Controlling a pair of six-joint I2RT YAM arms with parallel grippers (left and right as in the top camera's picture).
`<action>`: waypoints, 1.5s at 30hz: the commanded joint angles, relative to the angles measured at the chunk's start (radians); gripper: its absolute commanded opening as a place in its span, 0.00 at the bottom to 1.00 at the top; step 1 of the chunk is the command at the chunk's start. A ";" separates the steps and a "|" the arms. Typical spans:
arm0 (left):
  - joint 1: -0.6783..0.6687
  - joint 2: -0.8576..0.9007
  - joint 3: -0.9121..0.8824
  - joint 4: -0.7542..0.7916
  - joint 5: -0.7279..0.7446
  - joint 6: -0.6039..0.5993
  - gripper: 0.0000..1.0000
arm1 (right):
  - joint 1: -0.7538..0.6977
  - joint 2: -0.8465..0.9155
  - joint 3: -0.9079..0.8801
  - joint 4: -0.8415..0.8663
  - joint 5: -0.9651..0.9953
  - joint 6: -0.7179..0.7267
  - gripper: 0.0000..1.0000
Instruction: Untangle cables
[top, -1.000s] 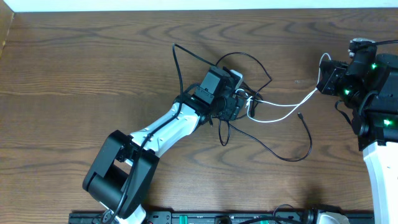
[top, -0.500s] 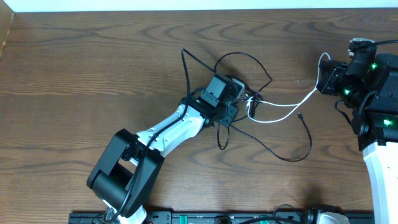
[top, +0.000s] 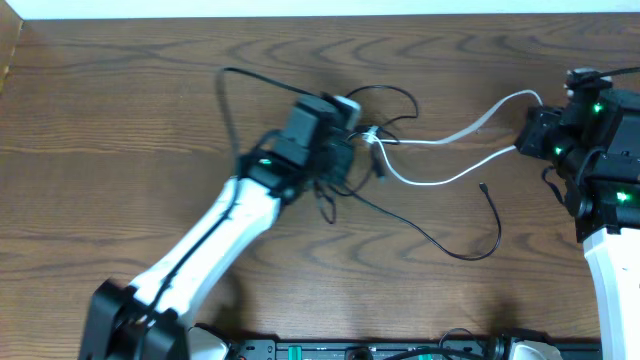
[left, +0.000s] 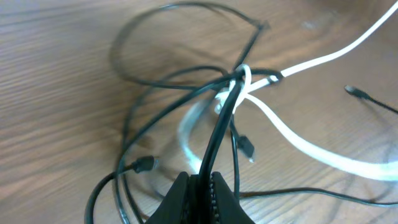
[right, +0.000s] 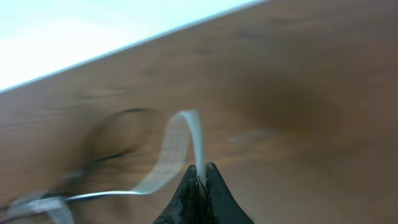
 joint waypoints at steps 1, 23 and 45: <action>0.088 -0.068 0.013 -0.040 -0.010 -0.035 0.08 | -0.009 -0.001 0.013 -0.035 0.379 -0.009 0.01; 0.368 -0.105 0.010 -0.078 -0.074 -0.279 0.08 | -0.324 -0.001 0.013 -0.020 0.396 0.063 0.01; 0.190 -0.105 0.009 -0.158 -0.072 -0.199 0.07 | -0.121 0.046 0.010 -0.043 -0.505 -0.258 0.72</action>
